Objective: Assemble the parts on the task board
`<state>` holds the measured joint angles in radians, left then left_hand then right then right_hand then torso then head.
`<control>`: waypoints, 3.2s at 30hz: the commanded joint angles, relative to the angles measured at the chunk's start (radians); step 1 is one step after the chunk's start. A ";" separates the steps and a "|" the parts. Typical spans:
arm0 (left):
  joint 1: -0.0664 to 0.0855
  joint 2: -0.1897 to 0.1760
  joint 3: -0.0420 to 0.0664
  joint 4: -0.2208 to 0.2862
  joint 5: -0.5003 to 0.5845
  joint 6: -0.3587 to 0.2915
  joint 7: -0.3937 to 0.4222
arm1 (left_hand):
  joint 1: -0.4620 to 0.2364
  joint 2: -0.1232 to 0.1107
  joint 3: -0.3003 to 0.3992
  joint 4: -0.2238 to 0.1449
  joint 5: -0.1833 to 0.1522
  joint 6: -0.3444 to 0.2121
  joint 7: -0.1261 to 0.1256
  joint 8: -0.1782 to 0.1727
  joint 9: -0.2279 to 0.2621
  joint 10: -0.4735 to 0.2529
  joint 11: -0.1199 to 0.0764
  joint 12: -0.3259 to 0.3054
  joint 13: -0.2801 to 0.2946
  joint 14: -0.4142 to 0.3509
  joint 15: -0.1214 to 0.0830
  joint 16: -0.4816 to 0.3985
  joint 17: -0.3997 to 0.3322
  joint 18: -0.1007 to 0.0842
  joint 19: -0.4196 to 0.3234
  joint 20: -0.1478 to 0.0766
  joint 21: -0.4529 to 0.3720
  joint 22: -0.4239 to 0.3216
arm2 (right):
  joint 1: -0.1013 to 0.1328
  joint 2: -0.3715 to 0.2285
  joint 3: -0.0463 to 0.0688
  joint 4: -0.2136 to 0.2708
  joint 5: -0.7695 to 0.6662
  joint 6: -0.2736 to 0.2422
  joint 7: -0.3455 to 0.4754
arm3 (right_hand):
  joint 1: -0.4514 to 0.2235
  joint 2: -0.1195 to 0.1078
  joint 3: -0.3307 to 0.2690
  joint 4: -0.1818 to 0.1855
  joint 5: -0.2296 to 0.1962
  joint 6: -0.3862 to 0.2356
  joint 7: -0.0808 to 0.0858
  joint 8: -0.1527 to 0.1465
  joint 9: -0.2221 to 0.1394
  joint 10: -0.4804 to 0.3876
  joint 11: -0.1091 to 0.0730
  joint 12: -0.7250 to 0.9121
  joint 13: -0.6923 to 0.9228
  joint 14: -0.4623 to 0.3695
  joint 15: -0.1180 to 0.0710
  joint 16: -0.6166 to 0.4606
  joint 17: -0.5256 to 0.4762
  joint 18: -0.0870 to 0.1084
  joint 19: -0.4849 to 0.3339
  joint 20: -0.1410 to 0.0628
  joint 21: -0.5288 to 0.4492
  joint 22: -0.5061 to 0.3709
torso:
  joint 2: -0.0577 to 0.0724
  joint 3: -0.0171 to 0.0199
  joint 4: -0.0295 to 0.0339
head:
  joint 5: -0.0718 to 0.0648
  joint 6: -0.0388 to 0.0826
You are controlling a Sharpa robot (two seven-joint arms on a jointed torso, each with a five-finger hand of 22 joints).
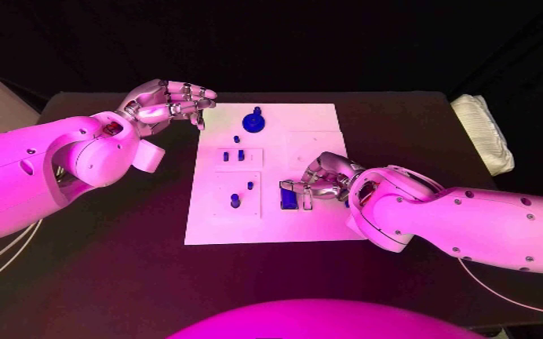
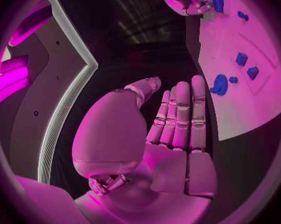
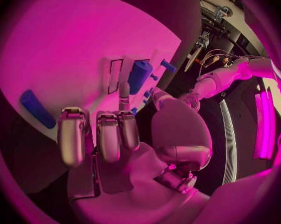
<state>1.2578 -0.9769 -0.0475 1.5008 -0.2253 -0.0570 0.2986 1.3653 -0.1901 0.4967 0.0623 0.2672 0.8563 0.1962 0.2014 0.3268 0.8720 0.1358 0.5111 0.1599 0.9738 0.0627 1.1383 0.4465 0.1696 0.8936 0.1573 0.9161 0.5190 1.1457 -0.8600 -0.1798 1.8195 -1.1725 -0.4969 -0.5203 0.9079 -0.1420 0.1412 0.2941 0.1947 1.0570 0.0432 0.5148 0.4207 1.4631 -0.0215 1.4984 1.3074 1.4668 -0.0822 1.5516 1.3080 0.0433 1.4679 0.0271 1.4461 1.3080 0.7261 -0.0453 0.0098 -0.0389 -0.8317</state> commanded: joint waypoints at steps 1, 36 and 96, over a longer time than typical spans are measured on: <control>0.000 0.000 0.000 0.003 0.005 0.013 0.004 | 0.002 0.013 -0.001 0.006 0.007 -0.007 0.001 0.005 -0.001 -0.006 0.002 0.004 -0.002 -0.003 0.002 -0.003 0.001 0.015 0.006 0.001 -0.004 -0.002 | -0.001 0.002 0.000 -0.001 -0.028 0.001 0.000 | -0.016 0.006 -0.038 0.000 -0.017 -0.010 0.002 0.006 0.001 0.067 -0.004 -0.007 0.208 0.097 -0.005 0.004 0.230 -0.012 0.063 -0.007 -0.003 0.179 | 0.000 0.0006 -0.0008 | 0.002 -0.001; -0.001 0.002 0.000 0.007 0.044 -0.015 0.068 | 0.001 0.014 -0.002 0.010 0.006 -0.008 0.001 0.006 -0.002 -0.003 0.001 0.008 -0.002 -0.004 0.002 -0.004 0.002 0.014 0.006 0.001 -0.006 -0.003 | 0.014 -0.277 -0.002 0.074 0.050 -0.085 0.318 | 0.418 -0.014 -0.004 -0.051 -0.024 -0.099 0.048 -0.074 -0.055 0.032 0.033 -0.074 0.178 0.093 0.025 -0.007 0.213 -0.003 0.049 0.017 -0.051 0.159 | -0.002 0.0040 -0.0065 | -0.013 0.011; -0.020 -0.015 0.000 0.025 0.056 0.002 0.058 | 0.001 0.014 -0.003 0.012 0.006 -0.007 0.000 0.008 -0.002 -0.001 0.000 0.011 -0.002 -0.005 0.002 -0.005 0.002 0.015 0.006 0.001 -0.009 -0.006 | -0.077 -0.194 -0.017 0.009 -0.380 0.062 -0.005 | 0.525 -0.077 0.288 -0.096 0.102 0.002 0.018 -0.071 -0.063 0.036 0.007 -0.079 0.180 0.095 0.004 -0.004 0.225 -0.007 0.058 0.002 -0.039 0.176 | -0.007 0.0073 -0.0091 | -0.017 -0.004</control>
<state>1.2381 -0.9926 -0.0478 1.5223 -0.1723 -0.0708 0.3553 1.3654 -0.1819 0.4940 0.0705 0.2672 0.8563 0.1962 0.2053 0.3264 0.8721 0.1359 0.5190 0.1595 0.9738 0.0627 1.1383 0.4476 0.1697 0.8936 0.1573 0.9128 0.5141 1.0801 -1.0557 -0.1870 1.8342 -1.5222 -0.4844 -0.4810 1.4536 -0.2127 0.3335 0.2874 0.2922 1.0494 0.0654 0.4403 0.3555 1.4633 -0.0069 1.4170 1.3073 1.4649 -0.0700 1.5477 1.3074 0.0450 1.4641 0.0377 1.4039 1.3076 0.7194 -0.0378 0.0002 -0.0561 -0.8359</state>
